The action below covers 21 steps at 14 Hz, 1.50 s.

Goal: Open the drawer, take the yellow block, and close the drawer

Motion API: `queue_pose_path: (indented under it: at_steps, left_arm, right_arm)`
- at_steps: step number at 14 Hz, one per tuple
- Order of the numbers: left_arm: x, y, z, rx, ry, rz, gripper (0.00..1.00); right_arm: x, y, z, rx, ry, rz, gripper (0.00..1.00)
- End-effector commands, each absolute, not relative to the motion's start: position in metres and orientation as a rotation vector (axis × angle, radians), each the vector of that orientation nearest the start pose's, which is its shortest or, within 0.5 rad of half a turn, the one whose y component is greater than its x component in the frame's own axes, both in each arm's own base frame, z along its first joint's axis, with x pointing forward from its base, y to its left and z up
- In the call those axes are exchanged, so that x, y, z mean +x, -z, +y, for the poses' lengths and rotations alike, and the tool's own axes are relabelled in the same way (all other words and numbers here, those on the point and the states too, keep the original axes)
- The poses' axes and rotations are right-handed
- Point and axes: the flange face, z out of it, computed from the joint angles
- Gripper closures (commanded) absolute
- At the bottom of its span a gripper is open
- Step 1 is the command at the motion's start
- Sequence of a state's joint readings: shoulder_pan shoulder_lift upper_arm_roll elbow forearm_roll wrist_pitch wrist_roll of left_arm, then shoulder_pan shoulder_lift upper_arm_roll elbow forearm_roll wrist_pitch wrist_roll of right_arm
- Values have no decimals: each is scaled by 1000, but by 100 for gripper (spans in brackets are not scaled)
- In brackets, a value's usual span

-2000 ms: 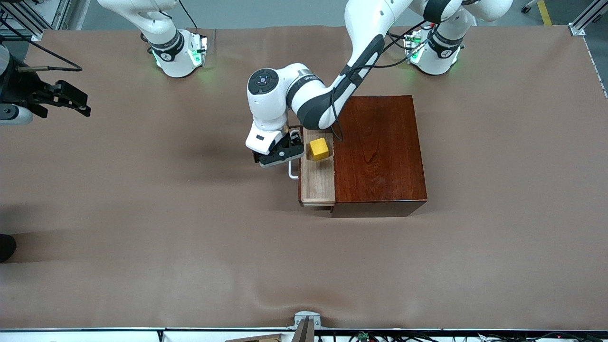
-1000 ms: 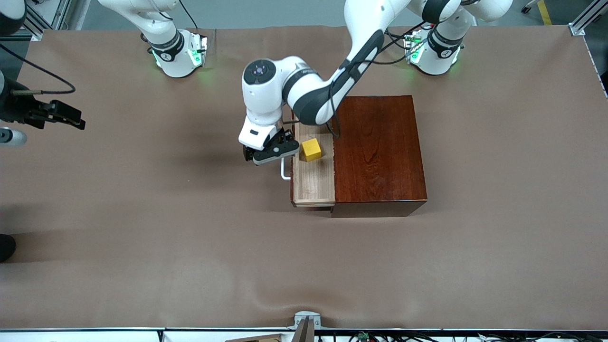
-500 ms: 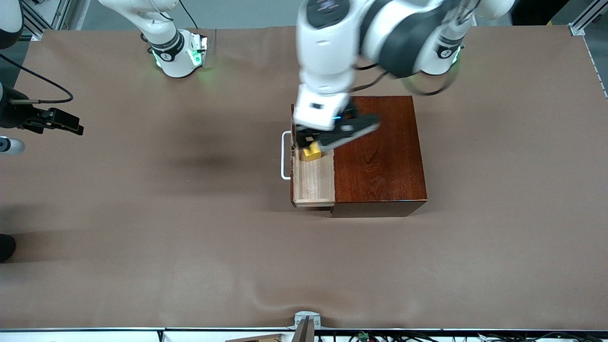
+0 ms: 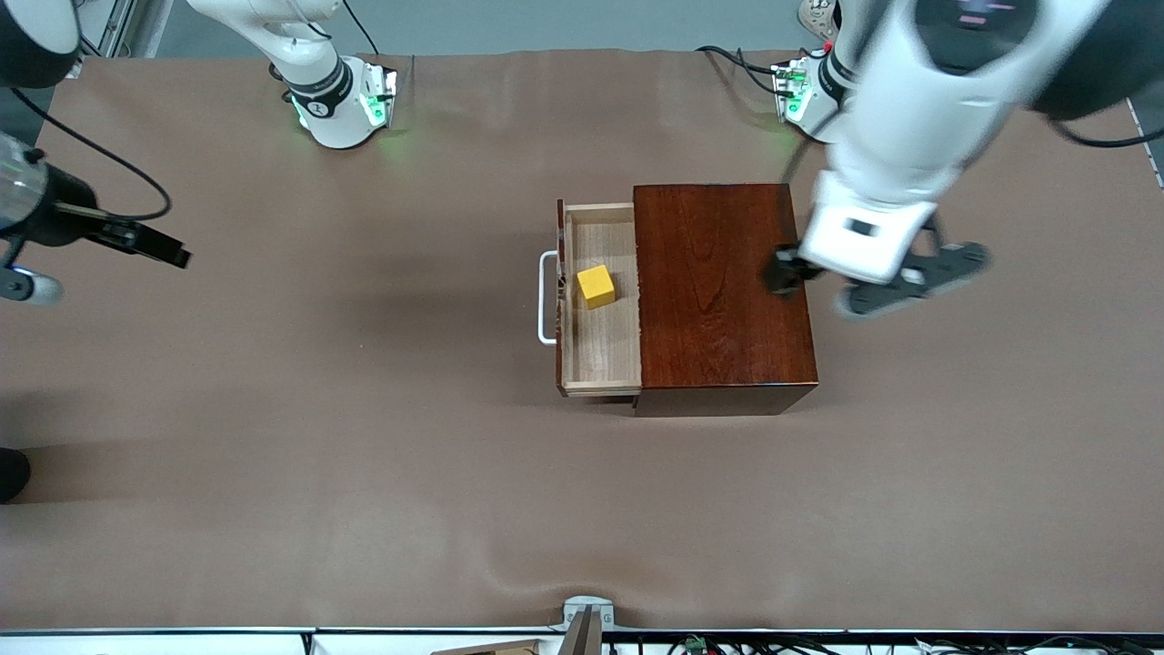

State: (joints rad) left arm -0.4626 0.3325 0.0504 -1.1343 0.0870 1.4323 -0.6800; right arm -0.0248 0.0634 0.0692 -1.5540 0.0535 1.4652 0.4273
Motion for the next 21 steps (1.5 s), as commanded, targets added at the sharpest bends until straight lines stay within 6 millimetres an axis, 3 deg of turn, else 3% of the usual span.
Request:
queue_pose_path:
  at_steps: [1, 5, 8, 10, 13, 15, 19, 21]
  left_arm:
    - [573, -618, -191, -3003, -36, -314, 0]
    - [569, -617, -126, -3014, -87, -204, 0]
    - [548, -616, -87, -3038, -53, -129, 0]
    - [531, -617, -78, -3045, -37, -80, 0]
    - [522, -628, -62, -3053, -25, -12, 0]
    - [518, -633, -55, -3051, -36, 63, 0]
    - [517, -640, -52, -3086, -33, 56, 0]
    - [517, -641, -44, -3095, -33, 33, 0]
  right_arm:
    - [565, -576, 73, -2993, -316, 765, 0]
    - [566, -557, 144, -2959, -332, 967, 0]
    - [564, -544, 199, -2847, -357, 1153, 0]
    - [557, -540, 241, -2807, -332, 1236, 0]
    - [547, -524, 292, -2773, -306, 1328, 0]
    - [542, -515, 315, -2766, -291, 1356, 0]
    - [546, -510, 324, -2722, -298, 1423, 0]
    - [543, -504, 341, -2693, -303, 1484, 0]
